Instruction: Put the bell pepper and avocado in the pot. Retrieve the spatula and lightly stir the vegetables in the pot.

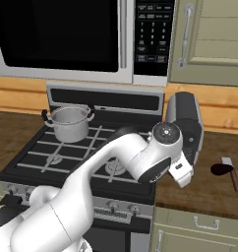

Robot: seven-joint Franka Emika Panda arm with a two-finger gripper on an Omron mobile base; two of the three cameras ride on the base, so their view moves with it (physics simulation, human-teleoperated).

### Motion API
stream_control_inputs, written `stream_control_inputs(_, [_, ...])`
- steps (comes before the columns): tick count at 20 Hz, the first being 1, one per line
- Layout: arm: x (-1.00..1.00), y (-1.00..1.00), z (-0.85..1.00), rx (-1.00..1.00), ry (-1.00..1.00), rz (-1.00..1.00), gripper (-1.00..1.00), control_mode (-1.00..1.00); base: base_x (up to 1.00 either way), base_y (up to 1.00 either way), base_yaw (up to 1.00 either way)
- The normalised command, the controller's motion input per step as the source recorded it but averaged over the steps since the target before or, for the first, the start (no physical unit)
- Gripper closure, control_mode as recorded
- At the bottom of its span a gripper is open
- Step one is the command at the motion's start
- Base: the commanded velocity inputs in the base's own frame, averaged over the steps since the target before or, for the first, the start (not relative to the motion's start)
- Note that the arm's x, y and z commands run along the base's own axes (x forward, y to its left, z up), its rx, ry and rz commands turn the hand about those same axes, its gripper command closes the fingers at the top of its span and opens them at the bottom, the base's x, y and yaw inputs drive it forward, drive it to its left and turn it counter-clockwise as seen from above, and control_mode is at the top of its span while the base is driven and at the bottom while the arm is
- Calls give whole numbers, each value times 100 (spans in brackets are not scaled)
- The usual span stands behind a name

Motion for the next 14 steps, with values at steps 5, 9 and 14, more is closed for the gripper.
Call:
stream_control_inputs(5, [-18,-4,0,0,0,-2,-100,-100,0,0,0])
stream_control_inputs(9, [-8,-23,-1,0,0,-1,-100,100,0,-24,0])
stream_control_inputs(14, [0,0,0,0,0,0,-100,100,1,-100,0])
